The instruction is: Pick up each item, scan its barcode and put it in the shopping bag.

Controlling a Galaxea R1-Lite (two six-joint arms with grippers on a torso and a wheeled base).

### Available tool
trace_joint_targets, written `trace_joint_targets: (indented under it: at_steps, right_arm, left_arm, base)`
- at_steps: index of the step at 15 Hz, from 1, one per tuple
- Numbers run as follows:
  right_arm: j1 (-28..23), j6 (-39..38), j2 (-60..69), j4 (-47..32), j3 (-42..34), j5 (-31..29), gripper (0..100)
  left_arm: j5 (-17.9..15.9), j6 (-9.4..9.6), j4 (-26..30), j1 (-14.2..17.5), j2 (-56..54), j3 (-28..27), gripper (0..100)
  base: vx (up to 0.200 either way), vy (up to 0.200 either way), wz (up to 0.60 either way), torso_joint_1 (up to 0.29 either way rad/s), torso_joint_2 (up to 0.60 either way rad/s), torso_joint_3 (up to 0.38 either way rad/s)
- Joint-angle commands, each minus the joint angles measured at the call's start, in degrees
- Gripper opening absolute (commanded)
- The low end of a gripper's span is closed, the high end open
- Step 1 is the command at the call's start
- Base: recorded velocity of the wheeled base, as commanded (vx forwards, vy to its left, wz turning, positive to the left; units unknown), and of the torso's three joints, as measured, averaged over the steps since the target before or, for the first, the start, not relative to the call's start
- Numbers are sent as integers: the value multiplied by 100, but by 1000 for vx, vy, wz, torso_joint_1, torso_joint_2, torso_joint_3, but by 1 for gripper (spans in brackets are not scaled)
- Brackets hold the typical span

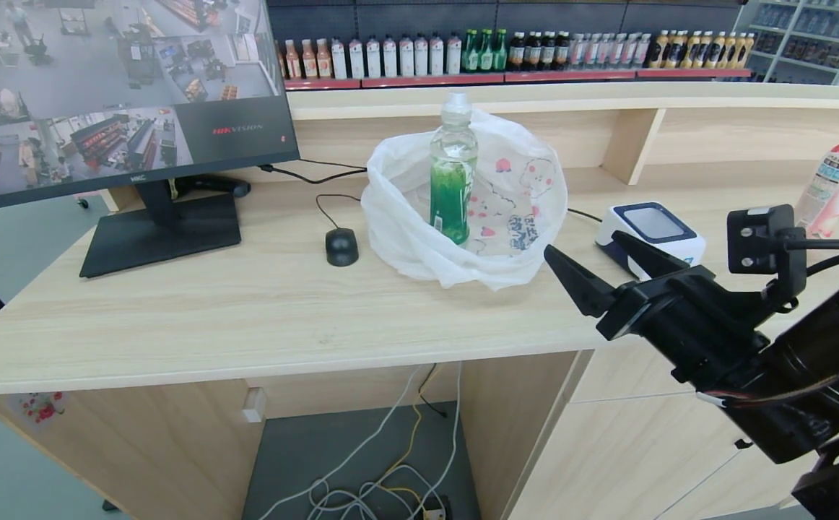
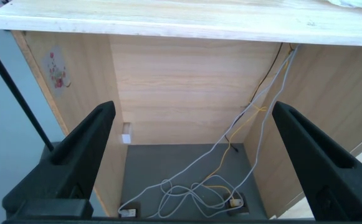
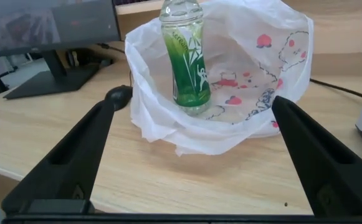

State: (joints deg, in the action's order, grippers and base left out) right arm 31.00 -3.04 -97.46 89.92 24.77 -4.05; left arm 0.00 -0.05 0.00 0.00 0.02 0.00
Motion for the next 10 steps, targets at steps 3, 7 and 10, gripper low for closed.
trace_joint_targets:
  at_steps: [3,7,10]
  right_arm:
    - [-15,-4,-150,8,265,0,100]
    - [-15,40,-133,8,617,0,100]
    - [-15,66,-71,8,617,0,100]
  left_arm:
    - [0,-4,0,0,-2,0,100]
    - [0,-13,0,0,-2,0,100]
    - [0,-13,0,0,-2,0,100]
  base:
    - [0,-200,0,2,1,5]
    - [0,-200,0,4,5,2]
    - [0,-200,0,-1,4,4]
